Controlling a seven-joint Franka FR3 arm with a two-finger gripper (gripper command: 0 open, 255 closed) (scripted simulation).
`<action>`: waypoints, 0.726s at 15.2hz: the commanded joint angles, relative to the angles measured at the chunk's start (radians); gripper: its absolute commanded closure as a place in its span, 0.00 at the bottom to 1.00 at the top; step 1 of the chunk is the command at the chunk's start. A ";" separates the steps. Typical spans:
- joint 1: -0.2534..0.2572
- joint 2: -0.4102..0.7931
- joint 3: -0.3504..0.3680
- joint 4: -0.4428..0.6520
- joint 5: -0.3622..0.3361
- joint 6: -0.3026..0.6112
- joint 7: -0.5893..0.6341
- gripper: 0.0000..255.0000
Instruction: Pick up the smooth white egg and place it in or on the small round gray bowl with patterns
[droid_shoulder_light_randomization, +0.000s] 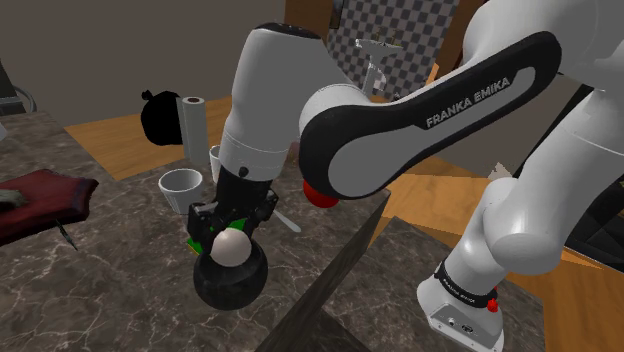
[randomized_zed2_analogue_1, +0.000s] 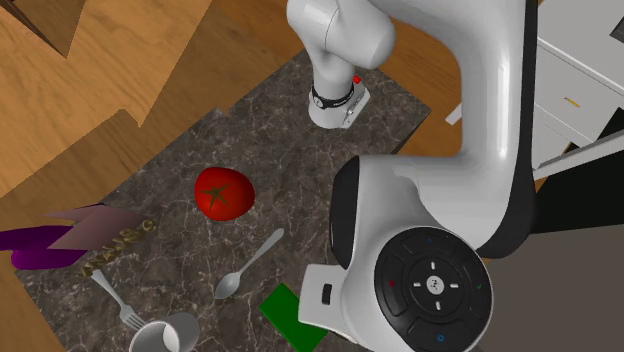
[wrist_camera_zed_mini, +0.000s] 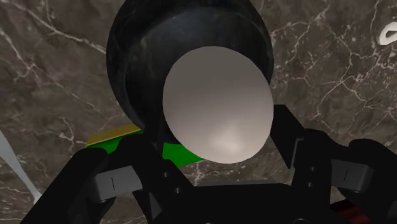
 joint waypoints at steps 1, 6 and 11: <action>0.000 0.003 0.001 -0.003 -0.002 0.006 0.002 1.00; 0.000 0.003 0.001 -0.003 -0.002 0.006 0.002 1.00; 0.000 0.003 0.001 -0.003 -0.002 0.006 0.002 0.00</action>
